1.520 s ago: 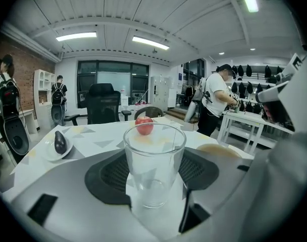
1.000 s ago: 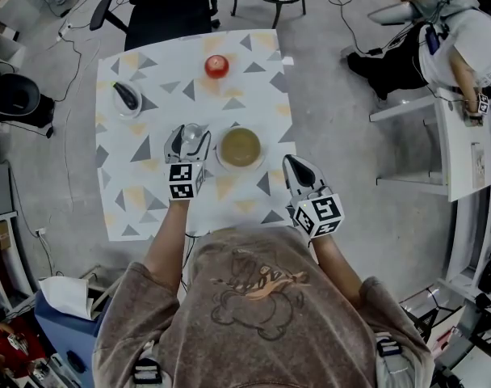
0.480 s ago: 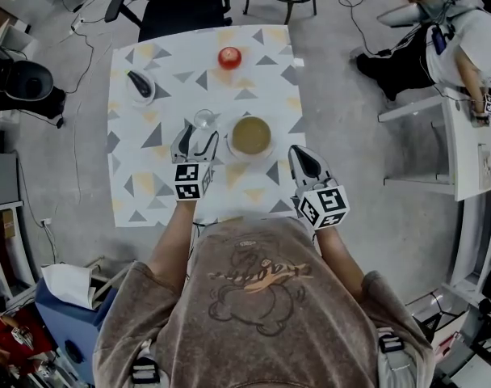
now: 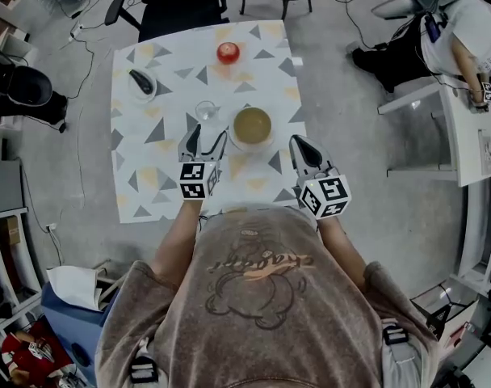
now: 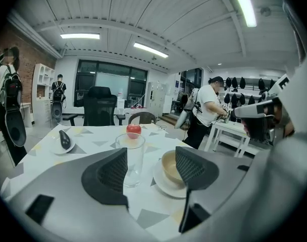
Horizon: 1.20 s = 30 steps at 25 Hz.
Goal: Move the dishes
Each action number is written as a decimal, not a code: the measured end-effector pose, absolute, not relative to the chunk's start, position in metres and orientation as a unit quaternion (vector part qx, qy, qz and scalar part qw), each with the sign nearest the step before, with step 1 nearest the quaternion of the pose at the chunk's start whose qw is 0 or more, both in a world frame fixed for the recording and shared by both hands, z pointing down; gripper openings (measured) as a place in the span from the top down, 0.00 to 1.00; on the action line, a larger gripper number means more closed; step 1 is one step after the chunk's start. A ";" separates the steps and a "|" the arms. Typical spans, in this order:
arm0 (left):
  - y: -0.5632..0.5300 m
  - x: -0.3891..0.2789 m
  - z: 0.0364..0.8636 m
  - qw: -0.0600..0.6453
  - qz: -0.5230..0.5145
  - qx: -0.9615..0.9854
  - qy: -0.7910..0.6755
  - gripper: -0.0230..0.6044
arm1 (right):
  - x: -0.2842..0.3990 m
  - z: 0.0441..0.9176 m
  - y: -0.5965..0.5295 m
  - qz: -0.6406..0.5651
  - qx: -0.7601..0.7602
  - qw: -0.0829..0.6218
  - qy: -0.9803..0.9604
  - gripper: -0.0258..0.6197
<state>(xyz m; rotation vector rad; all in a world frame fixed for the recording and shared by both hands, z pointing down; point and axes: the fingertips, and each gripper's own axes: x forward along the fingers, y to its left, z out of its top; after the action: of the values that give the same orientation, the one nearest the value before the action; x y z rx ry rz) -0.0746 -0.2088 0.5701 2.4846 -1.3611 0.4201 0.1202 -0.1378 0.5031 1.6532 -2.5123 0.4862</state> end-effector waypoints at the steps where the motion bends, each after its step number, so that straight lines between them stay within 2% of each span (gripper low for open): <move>1: -0.208 -0.071 0.570 0.139 0.145 0.862 -0.466 0.50 | 0.121 0.502 -0.137 0.158 0.543 0.047 -0.823 0.95; 19: -0.211 -0.016 0.609 0.164 0.181 0.877 -0.414 0.50 | 0.156 0.507 -0.124 0.166 0.573 0.056 -0.801 0.95; 30: -0.225 -0.008 0.644 0.204 0.211 0.858 -0.422 0.51 | 0.174 0.523 -0.124 0.186 0.574 0.066 -0.795 0.95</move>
<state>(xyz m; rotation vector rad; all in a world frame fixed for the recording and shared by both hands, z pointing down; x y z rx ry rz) -0.0075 -0.2255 0.6443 2.3925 -1.1769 0.5885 0.1740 -0.1239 0.5229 1.7316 -2.3969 0.5619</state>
